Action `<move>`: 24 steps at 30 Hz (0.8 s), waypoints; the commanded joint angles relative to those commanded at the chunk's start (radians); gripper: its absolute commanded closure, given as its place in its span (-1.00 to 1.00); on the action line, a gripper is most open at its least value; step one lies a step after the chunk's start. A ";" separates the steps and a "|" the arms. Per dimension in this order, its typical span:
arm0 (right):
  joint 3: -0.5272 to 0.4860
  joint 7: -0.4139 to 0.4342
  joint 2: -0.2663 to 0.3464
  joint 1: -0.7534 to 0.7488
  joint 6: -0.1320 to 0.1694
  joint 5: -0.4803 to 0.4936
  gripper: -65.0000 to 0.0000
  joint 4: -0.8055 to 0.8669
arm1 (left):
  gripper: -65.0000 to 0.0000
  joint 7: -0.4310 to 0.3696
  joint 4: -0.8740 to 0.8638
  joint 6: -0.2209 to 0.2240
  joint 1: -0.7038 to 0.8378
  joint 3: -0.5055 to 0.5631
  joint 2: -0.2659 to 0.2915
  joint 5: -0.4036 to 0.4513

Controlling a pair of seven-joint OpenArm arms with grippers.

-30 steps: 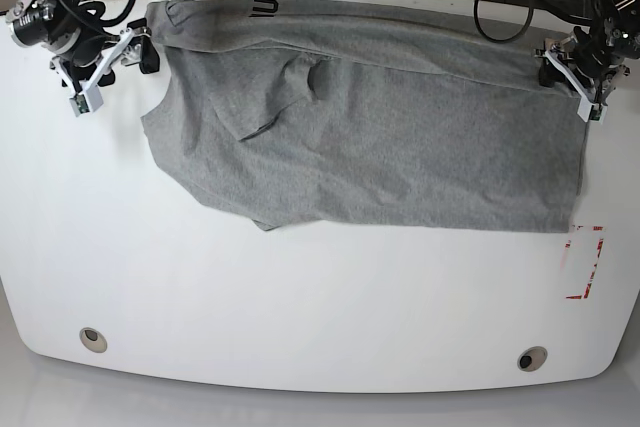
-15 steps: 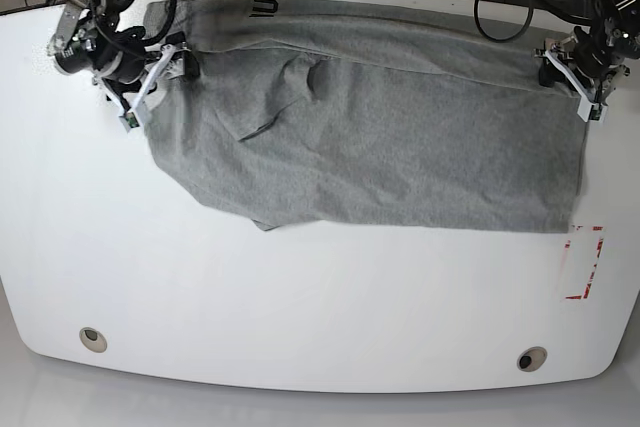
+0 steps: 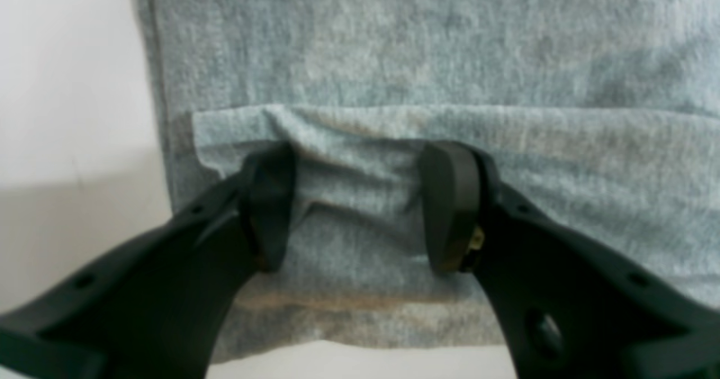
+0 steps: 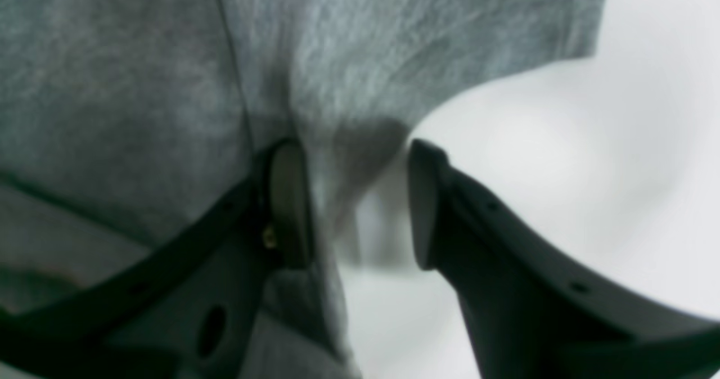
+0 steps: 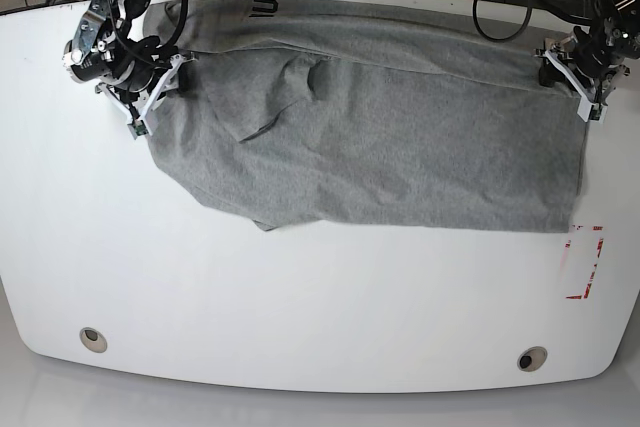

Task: Fold the T-shirt properly
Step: 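Move the right gripper along the shirt edge and grasp the fabric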

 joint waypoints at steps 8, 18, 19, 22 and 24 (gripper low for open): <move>-0.049 0.002 0.109 0.021 0.000 -0.006 0.34 -0.014 | -0.01 0.000 -0.002 0.000 0.000 0.000 0.000 0.002; -0.158 0.000 0.249 0.064 0.000 0.003 0.08 -0.008 | -0.01 0.000 -0.002 0.000 0.000 0.000 -0.002 0.002; -0.167 0.000 0.261 0.075 0.000 0.003 -0.05 -0.003 | -0.01 0.000 -0.002 0.000 0.000 0.000 -0.002 0.002; -0.167 -0.003 0.275 0.089 0.000 0.003 -0.41 0.031 | -0.01 0.000 -0.002 0.000 0.000 0.000 -0.002 0.002; -0.169 -0.005 0.276 0.094 0.000 0.003 -0.61 0.066 | -0.01 0.000 -0.002 0.000 0.000 0.000 -0.002 0.002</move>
